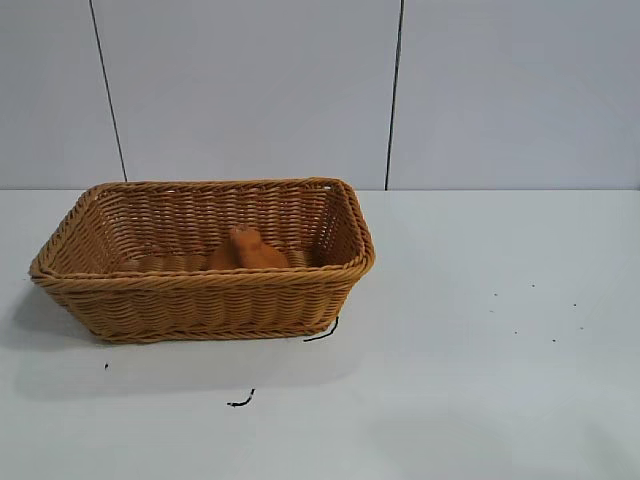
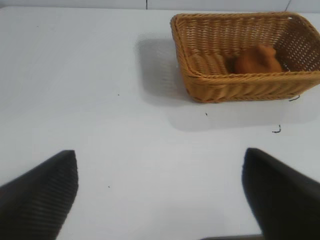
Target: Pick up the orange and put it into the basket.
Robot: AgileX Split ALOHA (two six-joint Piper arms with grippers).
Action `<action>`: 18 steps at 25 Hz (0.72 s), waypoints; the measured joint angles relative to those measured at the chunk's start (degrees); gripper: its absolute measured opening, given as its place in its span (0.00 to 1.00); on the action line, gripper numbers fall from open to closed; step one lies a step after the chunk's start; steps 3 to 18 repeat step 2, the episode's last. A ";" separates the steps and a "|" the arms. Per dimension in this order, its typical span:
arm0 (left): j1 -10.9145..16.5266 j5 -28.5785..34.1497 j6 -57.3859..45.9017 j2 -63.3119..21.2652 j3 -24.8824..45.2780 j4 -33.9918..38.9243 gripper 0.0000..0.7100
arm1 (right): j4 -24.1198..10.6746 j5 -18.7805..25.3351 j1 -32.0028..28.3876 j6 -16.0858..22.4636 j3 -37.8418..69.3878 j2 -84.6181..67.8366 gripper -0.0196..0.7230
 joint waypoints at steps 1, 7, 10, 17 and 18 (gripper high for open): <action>0.00 0.00 0.00 0.00 0.00 0.00 0.90 | 0.00 0.00 0.00 0.00 0.00 -0.02 0.96; 0.00 0.00 0.00 0.00 0.00 0.00 0.90 | 0.00 0.00 0.00 0.00 0.00 -0.02 0.96; 0.00 0.00 0.00 0.00 0.00 0.00 0.90 | 0.00 0.00 0.00 0.00 0.00 -0.02 0.96; 0.00 0.00 0.00 0.00 0.00 0.00 0.90 | 0.00 0.00 0.00 0.00 0.00 -0.02 0.96; 0.00 0.00 0.00 0.00 0.00 0.00 0.90 | 0.00 0.00 0.00 0.00 0.00 -0.02 0.96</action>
